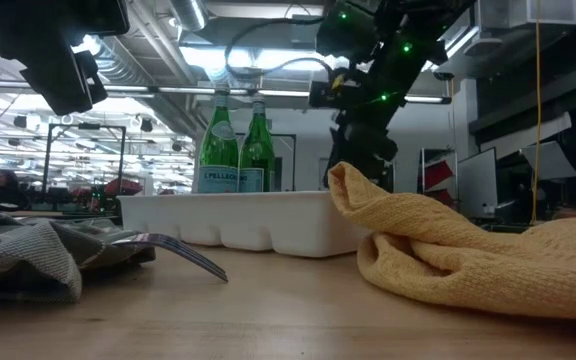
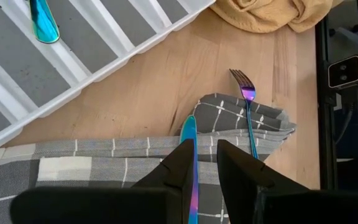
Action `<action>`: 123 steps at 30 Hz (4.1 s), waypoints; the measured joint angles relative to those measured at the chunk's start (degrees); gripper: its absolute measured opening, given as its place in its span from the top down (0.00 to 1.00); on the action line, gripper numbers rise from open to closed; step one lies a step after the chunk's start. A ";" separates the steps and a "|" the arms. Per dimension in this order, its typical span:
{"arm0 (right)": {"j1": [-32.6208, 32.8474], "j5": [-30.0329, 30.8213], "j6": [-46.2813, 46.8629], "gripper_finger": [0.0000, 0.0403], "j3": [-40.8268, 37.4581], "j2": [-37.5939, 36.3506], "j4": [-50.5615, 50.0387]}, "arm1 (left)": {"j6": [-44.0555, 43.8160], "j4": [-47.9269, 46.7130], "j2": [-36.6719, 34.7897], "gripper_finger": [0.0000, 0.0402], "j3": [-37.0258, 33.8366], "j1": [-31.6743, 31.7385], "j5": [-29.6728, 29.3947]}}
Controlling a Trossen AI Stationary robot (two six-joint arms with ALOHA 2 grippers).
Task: Sort silverware
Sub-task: Put the blue fork into the cutlery tray
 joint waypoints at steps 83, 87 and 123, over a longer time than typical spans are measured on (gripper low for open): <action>-0.02 7.64 -5.76 0.95 0.00 7.26 1.34 | 14.71 20.22 -0.07 0.85 0.00 12.77 -21.70; -0.02 7.61 -5.77 0.95 0.00 7.26 1.34 | 15.75 23.87 -0.07 0.85 0.00 21.15 -20.24; -0.02 7.58 -5.76 0.95 0.00 7.29 1.43 | 4.18 23.64 11.28 0.58 0.00 45.99 21.92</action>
